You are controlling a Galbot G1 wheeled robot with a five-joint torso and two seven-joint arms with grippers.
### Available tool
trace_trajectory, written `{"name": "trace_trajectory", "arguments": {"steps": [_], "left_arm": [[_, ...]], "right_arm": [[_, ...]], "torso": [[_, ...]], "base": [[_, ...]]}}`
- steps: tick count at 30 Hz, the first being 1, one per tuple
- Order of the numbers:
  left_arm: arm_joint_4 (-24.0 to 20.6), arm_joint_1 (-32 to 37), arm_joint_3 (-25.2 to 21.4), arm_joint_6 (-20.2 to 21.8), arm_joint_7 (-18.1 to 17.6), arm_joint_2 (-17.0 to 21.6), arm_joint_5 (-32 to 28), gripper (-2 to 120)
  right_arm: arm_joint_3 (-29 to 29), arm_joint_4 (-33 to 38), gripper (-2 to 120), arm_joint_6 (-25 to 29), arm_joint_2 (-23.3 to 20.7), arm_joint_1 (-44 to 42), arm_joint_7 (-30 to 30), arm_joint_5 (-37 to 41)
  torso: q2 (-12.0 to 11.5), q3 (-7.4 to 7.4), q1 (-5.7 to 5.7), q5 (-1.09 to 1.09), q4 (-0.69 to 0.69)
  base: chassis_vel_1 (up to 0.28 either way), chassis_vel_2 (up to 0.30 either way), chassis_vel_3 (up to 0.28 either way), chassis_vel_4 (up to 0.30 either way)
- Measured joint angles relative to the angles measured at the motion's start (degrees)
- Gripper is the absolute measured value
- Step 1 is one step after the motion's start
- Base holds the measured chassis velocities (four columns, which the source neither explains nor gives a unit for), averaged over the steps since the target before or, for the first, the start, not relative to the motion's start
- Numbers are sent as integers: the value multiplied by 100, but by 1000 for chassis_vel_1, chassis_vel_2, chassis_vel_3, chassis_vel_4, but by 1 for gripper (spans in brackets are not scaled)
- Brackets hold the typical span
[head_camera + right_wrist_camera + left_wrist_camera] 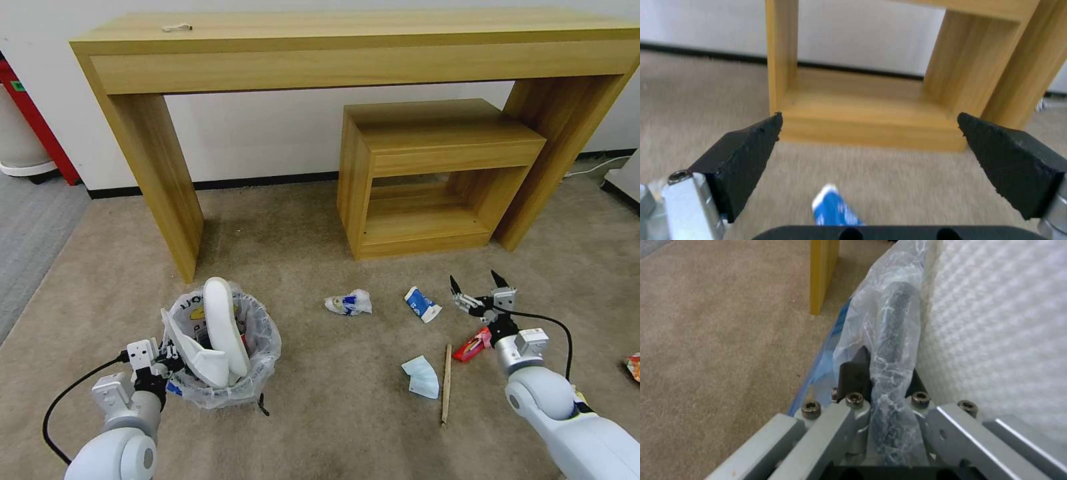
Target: Pick up the trash bin and place the garbage on the floor into it.
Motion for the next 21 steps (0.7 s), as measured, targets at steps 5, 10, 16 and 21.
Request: {"name": "trace_trajectory", "arguments": {"steps": [5,10,16,21], "left_arm": [[70,-57,4,-1,0,-2,-6,3],[117,-98,9,-5,-1,-7,-8,3],[211,-182,46,-36,-3,-80,13,3],[224,-216,51,-49,-3,-135,38,3]], "right_arm": [[-300,227,100,-228,-665,-518,165,-74],[-537,127,100,-98,-1120,-837,133,-345],[-998,-239,100,100,-1451,-1042,33,-1307],[-1572,-693,100,306,-1301,-965,-97,-2185]], "torso": [[0,0,0,1,0],[0,0,0,-1,-1],[0,0,0,2,1],[0,0,0,0,0]], "base": [[0,0,0,0],[0,0,0,0],[0,0,0,0],[0,0,0,0]]}}
